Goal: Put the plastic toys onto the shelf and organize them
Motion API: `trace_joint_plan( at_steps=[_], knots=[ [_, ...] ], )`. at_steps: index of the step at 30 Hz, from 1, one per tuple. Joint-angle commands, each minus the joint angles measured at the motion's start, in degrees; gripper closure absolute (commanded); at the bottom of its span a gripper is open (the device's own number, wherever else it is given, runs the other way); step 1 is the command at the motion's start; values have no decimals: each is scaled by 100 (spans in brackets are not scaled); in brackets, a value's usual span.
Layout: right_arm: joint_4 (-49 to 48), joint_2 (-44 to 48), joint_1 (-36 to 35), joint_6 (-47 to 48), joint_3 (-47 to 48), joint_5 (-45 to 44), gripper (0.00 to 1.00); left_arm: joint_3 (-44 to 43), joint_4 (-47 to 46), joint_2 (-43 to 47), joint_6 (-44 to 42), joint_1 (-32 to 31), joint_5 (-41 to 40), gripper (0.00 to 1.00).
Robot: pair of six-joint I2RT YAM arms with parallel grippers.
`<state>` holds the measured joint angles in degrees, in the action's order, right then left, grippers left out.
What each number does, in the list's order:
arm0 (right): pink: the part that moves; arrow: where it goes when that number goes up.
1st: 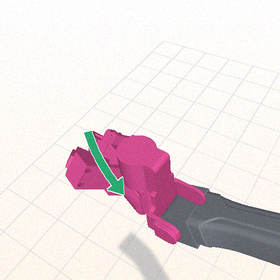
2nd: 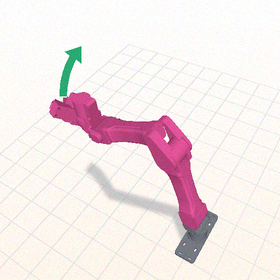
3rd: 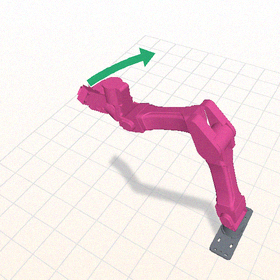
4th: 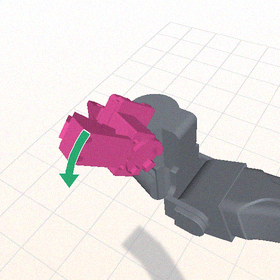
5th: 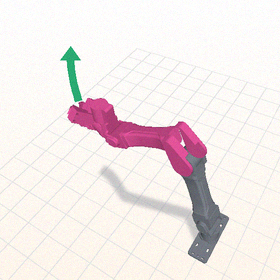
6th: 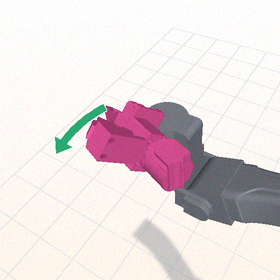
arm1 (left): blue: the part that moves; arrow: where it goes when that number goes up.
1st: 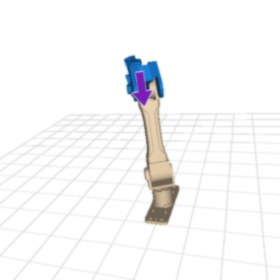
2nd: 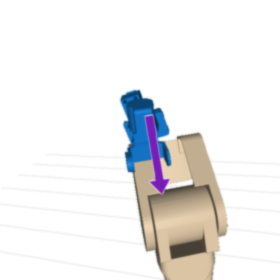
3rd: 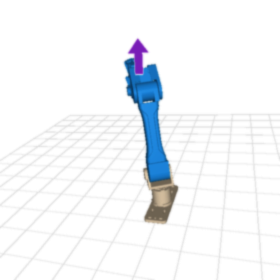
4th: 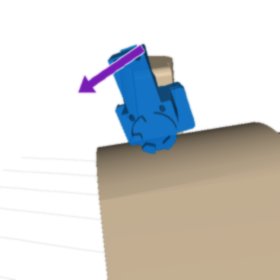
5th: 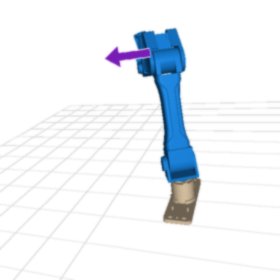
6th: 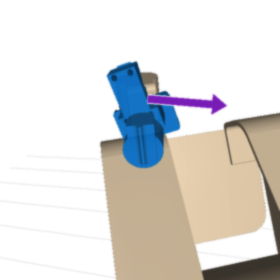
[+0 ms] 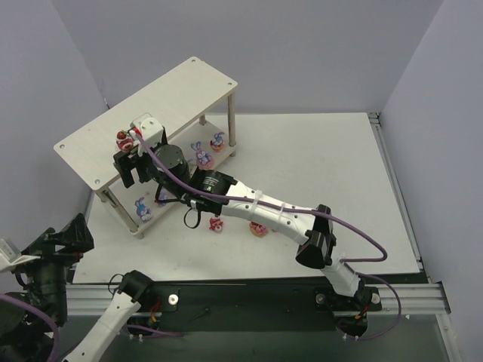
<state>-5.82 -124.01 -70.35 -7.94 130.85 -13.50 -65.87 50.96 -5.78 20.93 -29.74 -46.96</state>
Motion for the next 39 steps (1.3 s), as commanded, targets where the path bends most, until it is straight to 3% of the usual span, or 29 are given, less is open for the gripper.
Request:
trace_joint_plan(
  at_steps=[1, 10, 17, 19, 23, 27, 31, 39],
  knots=[
    [-296, 930, -163, 284, -462, -232, 24, -190, 89, -414, 131, -67, 459, 3],
    [-349, 2353, -348, 180, -2219, -987, 23, -514, 265, -678, 228, -85, 934, 3],
    [-25, 4023, -348, -865, -5178, -1893, 23, -691, 380, -960, -35, -102, 1715, 3],
    [291, 4506, -348, -1311, -5621, -2077, 23, -595, 336, -1091, -141, -103, 2294, 3],
    [854, 5445, -339, -2034, -6867, -2377, 24, 19, 125, -1557, -125, -85, 3411, 4],
    [1197, 6141, -348, -2685, -7669, -2552, 24, 872, -735, -1838, 507, -76, 4219, 6],
    [1417, 6791, -348, -3098, -8293, -2702, 25, 1602, -1403, -2049, 1026, -76, 4415, 11],
    [1655, 7127, -339, -3538, -8883, -2658, 25, 2815, -2687, -2234, 1932, -129, 4617, 18]
  ],
)
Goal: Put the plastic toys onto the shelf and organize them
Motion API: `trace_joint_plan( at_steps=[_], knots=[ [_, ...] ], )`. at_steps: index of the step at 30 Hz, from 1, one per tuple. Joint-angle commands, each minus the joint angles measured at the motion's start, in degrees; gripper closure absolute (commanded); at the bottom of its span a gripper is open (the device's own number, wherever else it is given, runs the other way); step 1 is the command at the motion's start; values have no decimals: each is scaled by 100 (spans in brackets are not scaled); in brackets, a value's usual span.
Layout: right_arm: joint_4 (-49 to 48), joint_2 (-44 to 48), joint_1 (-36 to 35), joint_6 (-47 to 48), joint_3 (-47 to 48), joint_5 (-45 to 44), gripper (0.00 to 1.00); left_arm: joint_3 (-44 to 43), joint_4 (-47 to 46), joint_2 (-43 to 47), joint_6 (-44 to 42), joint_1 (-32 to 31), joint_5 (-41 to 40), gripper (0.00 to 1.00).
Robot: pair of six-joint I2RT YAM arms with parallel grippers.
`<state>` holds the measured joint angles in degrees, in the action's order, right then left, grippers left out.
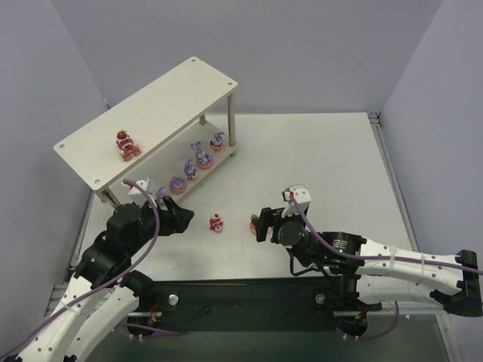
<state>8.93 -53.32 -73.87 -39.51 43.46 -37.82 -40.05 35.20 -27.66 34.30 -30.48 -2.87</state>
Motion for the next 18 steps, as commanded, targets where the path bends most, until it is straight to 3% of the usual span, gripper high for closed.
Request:
trace_joint_plan(
  at_steps=[1, 7, 11, 15, 18],
  knots=[
    [206, 32, 13, -408, -197, -208, 25, 374, -1199, -64, 630, -81, 191, 18],
    [223, -134, 39, -505, -268, -208, 24, 630, -1612, -520, 788, -441, -379, 19],
    [232, -258, 92, -655, -329, -164, 24, 735, -1884, -1047, 911, -1317, -1292, 18],
    [320, -319, 127, -804, -426, -146, 24, 972, -2245, -1461, 1113, -2283, -2793, 18],
    [355, -249, 144, -927, -540, -138, 24, 1279, -2692, -1760, 1158, -2786, -3332, 18]
  ],
)
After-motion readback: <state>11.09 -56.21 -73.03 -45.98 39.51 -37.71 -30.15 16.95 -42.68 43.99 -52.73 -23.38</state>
